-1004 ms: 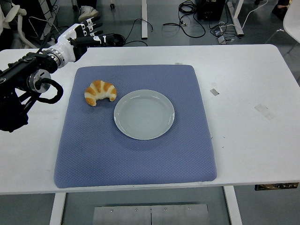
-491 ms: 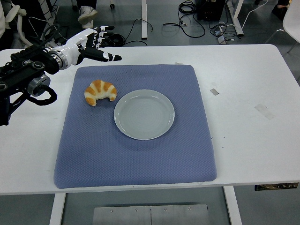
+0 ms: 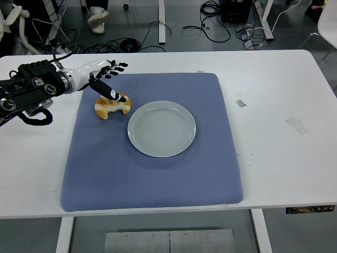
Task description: Place the bread on the plate
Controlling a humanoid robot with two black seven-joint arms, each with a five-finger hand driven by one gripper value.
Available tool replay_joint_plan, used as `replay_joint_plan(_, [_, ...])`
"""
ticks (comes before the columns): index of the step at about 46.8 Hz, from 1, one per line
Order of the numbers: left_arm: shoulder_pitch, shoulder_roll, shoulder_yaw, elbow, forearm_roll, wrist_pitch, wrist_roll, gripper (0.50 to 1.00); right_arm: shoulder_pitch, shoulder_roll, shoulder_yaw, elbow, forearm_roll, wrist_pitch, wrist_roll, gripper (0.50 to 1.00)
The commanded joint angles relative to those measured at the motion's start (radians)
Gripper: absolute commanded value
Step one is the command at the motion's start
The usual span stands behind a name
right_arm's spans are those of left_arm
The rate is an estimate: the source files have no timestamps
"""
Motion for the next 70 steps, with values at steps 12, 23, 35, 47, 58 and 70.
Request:
replay_joint_plan(12, [-0.087,0.040,0.096,-0.040,0.004,-0.003,0.025,0.981,-0.001,0.000,0.000,0.000,0.000,0.000,0.000,1.000])
replay_joint_plan(23, [-0.162,0.070,0.157,-0.056,0.054,-0.034,0.024,0.981,-0.001,0.000,0.001,0.000,0.000,0.000,0.000,1.000])
replay_joint_plan(35, [-0.131,0.062,0.160,-0.056,0.162,-0.033,0.024,0.981,-0.001,0.000,0.001,0.000,0.000,0.000,0.000,1.000])
replay_joint_plan(47, [-0.113,0.048,0.160,-0.053,0.189,-0.025,0.025,0.981,-0.001,0.000,0.000,0.000,0.000,0.000,0.000,1.000])
replay_joint_plan(58, [-0.105,0.024,0.160,-0.040,0.188,-0.010,0.027,0.981,0.001,0.000,0.001,0.000,0.000,0.000,0.000,1.000])
replay_joint_plan(70, [-0.065,0.013,0.159,-0.028,0.188,-0.002,0.027,0.981,-0.001,0.000,0.001,0.000,0.000,0.000,0.000,1.000])
